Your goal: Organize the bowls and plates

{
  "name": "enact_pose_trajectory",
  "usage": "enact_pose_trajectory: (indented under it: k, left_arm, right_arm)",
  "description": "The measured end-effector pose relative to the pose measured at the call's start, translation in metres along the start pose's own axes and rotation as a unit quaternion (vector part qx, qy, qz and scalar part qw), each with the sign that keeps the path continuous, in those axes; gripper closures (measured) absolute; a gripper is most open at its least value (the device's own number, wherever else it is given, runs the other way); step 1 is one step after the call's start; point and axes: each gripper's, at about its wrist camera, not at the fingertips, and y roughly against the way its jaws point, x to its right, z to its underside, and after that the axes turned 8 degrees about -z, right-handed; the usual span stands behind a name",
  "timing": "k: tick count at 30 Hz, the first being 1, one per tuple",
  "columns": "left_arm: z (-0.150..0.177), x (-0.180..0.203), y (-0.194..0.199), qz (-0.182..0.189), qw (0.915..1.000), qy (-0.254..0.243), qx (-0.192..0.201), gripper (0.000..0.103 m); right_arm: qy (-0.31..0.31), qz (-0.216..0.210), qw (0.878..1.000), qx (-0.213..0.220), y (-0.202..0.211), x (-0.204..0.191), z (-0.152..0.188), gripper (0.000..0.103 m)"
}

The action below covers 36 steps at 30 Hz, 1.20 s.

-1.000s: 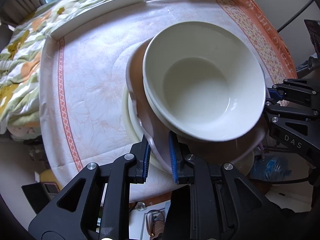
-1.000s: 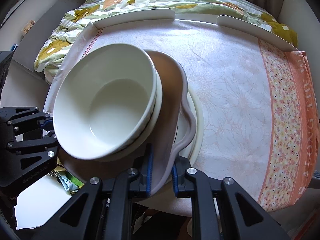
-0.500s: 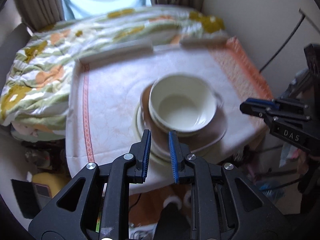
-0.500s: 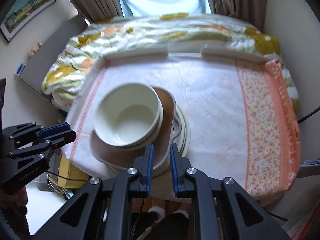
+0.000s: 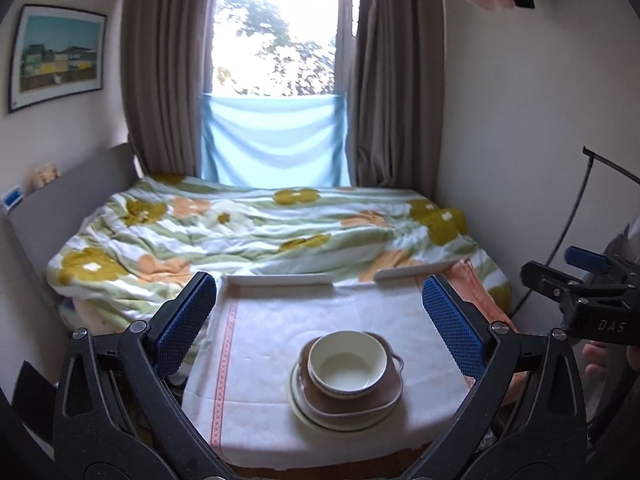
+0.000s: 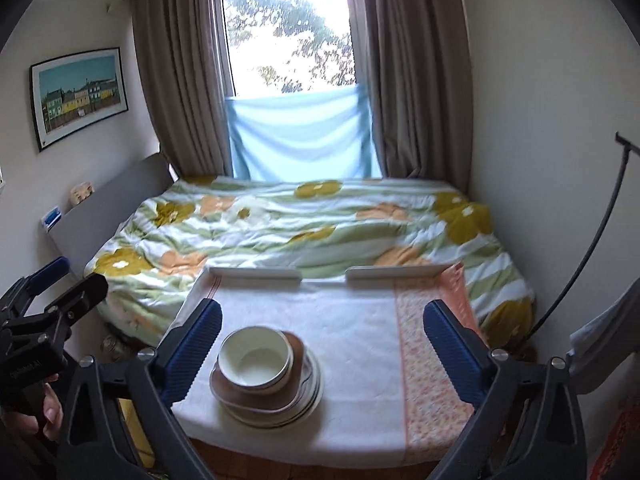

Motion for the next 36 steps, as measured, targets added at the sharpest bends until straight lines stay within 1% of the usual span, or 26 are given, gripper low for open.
enact_pose_trajectory:
  k: [3,6,13,23,36]
  left_arm:
    - [0.002,0.007,0.006,-0.018,0.9998,-0.007,0.011,0.000]
    - [0.006,0.012,0.012,-0.030,0.9992,-0.011,0.023,0.000]
    - [0.011,0.017,0.015,-0.030,0.9992,0.002,0.027,0.000]
    - [0.013,0.024,0.014,-0.033,0.9989,0.001,0.032,0.000]
    - [0.012,0.018,0.010,-0.037,0.9986,-0.004,0.037,0.000]
  right_arm:
    - [0.002,0.021,0.999,0.029,0.012,0.001,-0.002,0.002]
    - [0.013,0.032,0.999,0.039,0.017,0.002,-0.002,0.002]
    - [0.017,0.032,0.999,0.041,0.016,0.005,0.003,0.002]
    - [0.019,0.031,0.998,0.046,0.016,0.005,0.002,0.002]
    - [0.016,0.031,0.998,0.048,0.012,0.006,0.001,0.002]
